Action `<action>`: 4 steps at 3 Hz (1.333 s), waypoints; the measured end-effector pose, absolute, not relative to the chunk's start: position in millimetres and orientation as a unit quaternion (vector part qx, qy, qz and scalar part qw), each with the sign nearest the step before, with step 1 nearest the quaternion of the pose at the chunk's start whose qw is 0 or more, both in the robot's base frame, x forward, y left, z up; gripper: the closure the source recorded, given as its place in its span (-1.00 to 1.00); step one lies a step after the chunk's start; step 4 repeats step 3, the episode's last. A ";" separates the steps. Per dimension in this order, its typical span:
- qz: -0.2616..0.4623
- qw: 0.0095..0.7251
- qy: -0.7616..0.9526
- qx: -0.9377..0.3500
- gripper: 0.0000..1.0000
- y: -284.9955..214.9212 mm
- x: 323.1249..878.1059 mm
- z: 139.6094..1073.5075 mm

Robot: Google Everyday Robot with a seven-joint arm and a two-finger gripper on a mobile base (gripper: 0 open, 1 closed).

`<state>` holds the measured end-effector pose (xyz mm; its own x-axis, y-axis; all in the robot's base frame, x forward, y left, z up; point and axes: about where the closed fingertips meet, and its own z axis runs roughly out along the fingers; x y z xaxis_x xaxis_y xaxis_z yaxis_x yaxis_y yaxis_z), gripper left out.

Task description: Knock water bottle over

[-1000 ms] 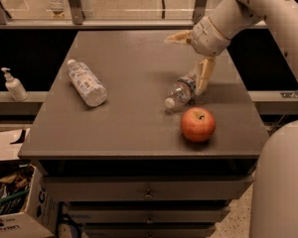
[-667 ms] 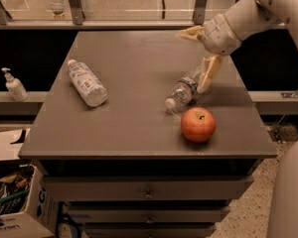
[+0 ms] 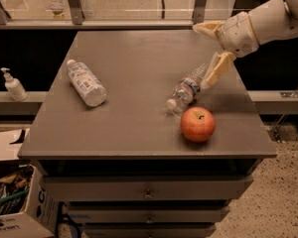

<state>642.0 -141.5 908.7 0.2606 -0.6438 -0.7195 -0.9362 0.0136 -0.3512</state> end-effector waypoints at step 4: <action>0.195 0.462 0.629 -0.594 -1.00 -194.8 635.3 919.8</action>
Offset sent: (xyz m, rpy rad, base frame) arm -0.0116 -0.0945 0.0156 0.2230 0.0595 -0.2643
